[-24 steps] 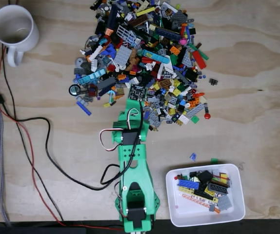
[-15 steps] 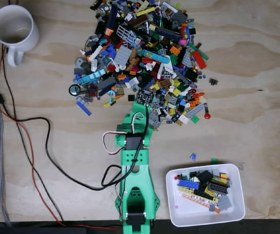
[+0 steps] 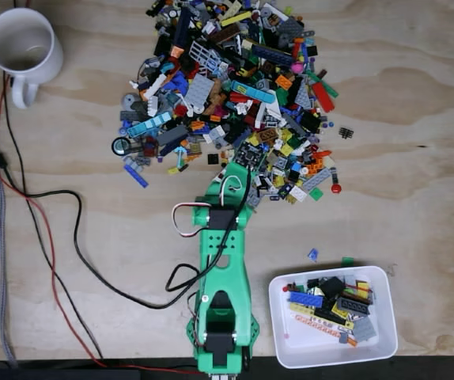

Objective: Find the closest Lego and put it in the bin.

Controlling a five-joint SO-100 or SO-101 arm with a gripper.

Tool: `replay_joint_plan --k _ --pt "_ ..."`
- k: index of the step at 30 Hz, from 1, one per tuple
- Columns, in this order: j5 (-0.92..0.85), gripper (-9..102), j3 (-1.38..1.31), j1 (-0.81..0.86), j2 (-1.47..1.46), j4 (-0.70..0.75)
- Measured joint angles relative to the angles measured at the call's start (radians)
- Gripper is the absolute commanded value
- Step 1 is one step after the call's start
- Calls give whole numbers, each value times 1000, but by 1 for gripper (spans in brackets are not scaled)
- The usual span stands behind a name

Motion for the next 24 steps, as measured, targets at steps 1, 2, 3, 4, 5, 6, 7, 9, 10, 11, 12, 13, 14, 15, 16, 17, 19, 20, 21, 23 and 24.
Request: replay_joint_plan --k 1,2,3,4,5,6,7,9,10,11,12,13,14,15,16,17,19,20,21,23,24 --pt "18 17 8 12 -23 -8" --pt "35 17 18 25 -43 -15" --pt "48 18 31 34 -63 -26" --pt "57 18 43 43 -80 -38" --pt "66 18 61 48 -94 -54" --pt "75 18 74 52 -106 -69" --pt "83 18 81 57 -118 -86" --pt "97 18 95 67 -140 -117" --pt "106 18 101 75 -150 -137" --pt "115 18 110 80 -166 -156" --pt "124 18 114 86 -178 -173" --pt "135 18 115 89 -189 -192" --pt "143 18 117 91 -202 -210" --pt "150 18 117 95 -215 -227" --pt "158 18 117 100 -227 -242" --pt "161 18 117 104 -242 -258" --pt "167 18 117 114 -267 -287" --pt "167 18 117 117 -279 -302" --pt "167 18 117 120 -288 -316" --pt "167 18 117 127 -307 -341" --pt "167 18 117 129 -314 -350"
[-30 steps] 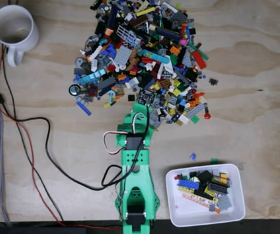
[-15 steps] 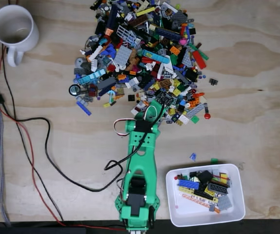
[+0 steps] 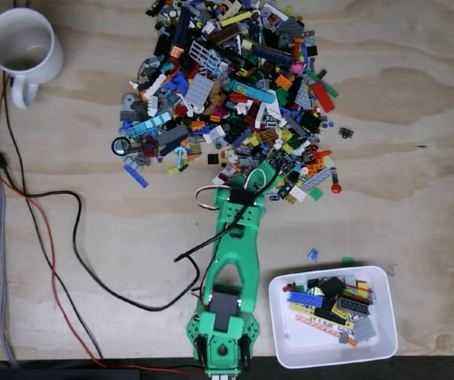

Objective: Find the closest Lego and put it in the bin.

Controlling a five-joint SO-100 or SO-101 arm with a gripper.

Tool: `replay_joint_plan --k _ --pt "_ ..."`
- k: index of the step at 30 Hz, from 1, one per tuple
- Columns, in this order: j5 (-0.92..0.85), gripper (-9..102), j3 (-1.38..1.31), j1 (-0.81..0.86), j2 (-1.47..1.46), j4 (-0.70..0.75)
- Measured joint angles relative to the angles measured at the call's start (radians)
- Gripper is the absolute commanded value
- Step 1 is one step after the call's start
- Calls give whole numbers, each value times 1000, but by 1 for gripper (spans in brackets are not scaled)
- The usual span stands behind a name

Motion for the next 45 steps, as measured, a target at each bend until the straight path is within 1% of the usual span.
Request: replay_joint_plan --k 11,21,33,36,41,45 --pt "0 13 0 12 -28 -60" --pt "-31 14 11 25 -52 -81" --pt "-31 5 28 25 -60 -101" --pt "-18 5 2 23 -61 -57" --pt "0 5 -127 3 -61 78" --pt "-20 6 -367 35 -57 328"
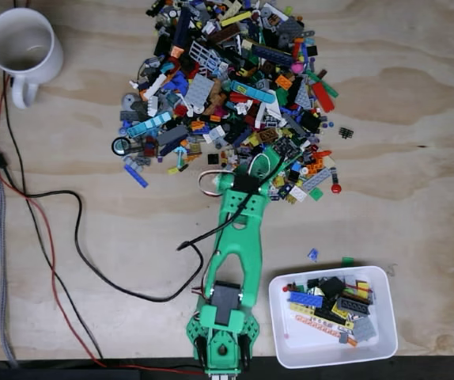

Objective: Find the closest Lego and put it in the bin.

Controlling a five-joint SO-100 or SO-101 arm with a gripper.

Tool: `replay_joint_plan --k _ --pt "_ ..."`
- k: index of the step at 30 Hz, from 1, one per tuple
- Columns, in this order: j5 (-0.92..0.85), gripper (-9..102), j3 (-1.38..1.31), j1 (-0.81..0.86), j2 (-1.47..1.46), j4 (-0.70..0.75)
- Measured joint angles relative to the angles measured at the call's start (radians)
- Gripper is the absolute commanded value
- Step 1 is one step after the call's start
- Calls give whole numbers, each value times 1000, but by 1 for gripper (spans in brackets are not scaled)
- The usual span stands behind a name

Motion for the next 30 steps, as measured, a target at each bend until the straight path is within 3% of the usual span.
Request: replay_joint_plan --k 4,8,15,22,30 --pt "-57 7 -106 117 41 183" --pt "-146 7 -110 298 112 233" --pt "-367 7 -98 770 264 285" --pt "-578 7 -23 1118 376 302" --pt "-706 20 132 1281 439 238"
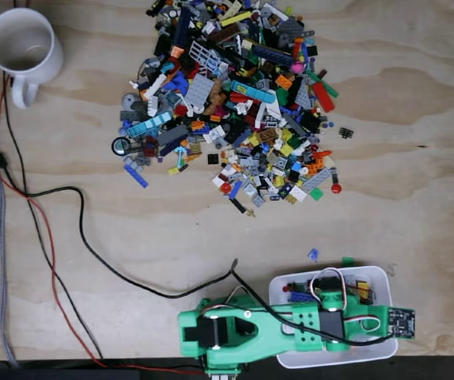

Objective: Find the closest Lego and put it in the bin.

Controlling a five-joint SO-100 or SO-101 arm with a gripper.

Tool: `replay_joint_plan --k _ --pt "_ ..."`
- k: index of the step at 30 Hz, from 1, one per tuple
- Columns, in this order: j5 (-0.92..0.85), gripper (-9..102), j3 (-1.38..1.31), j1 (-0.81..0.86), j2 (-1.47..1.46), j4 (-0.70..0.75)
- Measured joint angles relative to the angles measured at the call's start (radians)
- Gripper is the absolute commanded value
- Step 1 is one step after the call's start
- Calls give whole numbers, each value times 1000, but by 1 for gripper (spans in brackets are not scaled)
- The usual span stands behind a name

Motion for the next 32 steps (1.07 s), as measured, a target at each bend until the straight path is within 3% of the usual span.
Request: replay_joint_plan --k 7,10,23,32 --pt "14 19 5 2 6 -52" --pt "35 16 3 -83 14 -55" --pt "213 17 3 -940 94 -49" --pt "347 16 61 -1342 103 -72"
